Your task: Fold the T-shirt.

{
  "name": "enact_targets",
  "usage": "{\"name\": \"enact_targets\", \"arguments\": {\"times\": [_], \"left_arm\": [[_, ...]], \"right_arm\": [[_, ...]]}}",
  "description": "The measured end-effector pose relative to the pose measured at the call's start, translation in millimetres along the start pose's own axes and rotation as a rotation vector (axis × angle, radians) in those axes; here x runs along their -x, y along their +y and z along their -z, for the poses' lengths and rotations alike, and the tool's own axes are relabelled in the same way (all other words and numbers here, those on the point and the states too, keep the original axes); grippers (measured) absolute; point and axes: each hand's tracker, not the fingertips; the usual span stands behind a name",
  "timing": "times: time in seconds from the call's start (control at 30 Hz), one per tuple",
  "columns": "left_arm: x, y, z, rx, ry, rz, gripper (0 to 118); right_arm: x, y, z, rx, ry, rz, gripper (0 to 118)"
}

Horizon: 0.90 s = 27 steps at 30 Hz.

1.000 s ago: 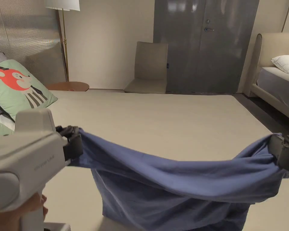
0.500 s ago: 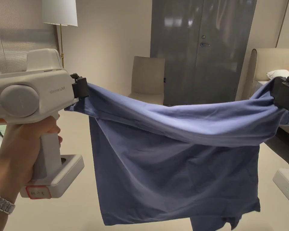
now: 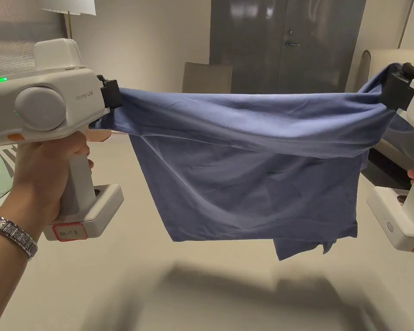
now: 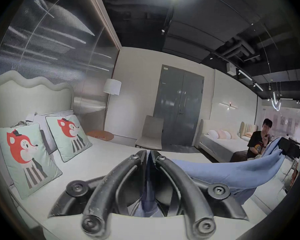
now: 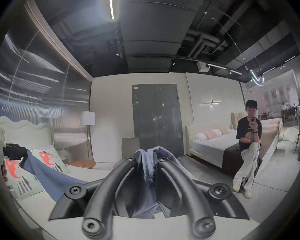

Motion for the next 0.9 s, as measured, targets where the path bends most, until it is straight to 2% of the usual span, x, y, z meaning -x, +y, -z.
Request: {"name": "enact_targets", "arguments": {"times": [0.17, 0.33, 0.57, 0.9], "left_arm": [[8, -30, 10, 0.063, 0.011, -0.007, 2], [17, -62, -12, 0.136, 0.029, 0.0, 2], [26, -119, -99, 0.291, 0.041, 0.063, 2], [47, -216, -246, 0.532, 0.086, 0.079, 2]], "right_arm": [[-2, -37, 6, 0.076, -0.013, 0.0, 12], [-4, -70, -22, 0.168, -0.022, -0.015, 12], [-14, -107, -110, 0.358, -0.029, 0.005, 12], [-36, -164, -254, 0.679, -0.061, 0.061, 12]]}}
